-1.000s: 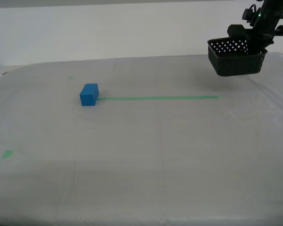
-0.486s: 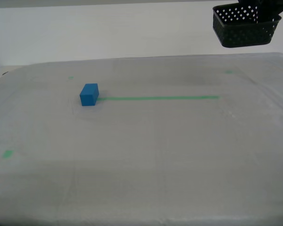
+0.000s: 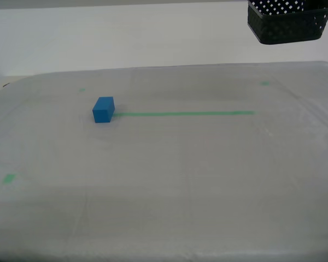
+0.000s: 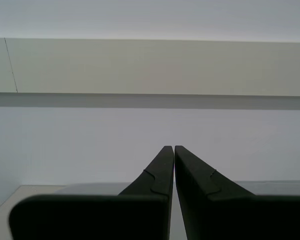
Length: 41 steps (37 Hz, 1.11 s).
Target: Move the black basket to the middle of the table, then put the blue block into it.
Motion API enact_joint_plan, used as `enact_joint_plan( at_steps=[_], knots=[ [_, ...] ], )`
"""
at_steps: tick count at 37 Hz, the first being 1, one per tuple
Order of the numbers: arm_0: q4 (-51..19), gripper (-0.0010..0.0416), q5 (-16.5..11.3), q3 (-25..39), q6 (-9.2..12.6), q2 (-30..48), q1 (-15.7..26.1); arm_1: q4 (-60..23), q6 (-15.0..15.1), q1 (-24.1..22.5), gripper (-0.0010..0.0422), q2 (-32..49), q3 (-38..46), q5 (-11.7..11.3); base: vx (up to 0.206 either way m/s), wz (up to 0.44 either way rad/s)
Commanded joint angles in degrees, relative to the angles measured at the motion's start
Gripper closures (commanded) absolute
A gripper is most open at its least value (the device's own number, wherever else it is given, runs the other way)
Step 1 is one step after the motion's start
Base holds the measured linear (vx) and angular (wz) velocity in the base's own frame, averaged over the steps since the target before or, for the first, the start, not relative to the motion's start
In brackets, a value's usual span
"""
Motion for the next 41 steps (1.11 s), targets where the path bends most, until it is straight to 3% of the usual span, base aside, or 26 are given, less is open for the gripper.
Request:
enact_joint_plan(
  at_steps=[1,15,21,31,41],
  knots=[
    [-0.13,0.0407,-1.09,0.04,0.46,-0.42,0.79,0.24,0.11,-0.02,0.0412,-0.02,0.09,-0.07,0.000,0.000],
    [-0.02,0.0407,-3.10,0.04,4.98,-3.10,5.73,0.24,0.11,-0.02,0.0412,-0.02,0.07,-0.04,0.000,0.000],
    [-2.91,0.0407,-4.70,0.04,8.20,-4.96,7.08,0.24,0.11,-0.02,0.0412,-0.02,0.07,-0.04,0.000,0.000],
    [-7.06,0.0407,-8.68,0.17,8.48,-5.46,8.31,0.24,0.11,0.00,0.0412,-0.02,0.07,-0.04,0.000,0.000],
    [-9.40,0.0407,-9.05,0.17,7.61,-10.32,8.37,0.24,0.11,0.00,0.0412,-0.02,0.07,-0.04,0.000,0.000]
  ],
)
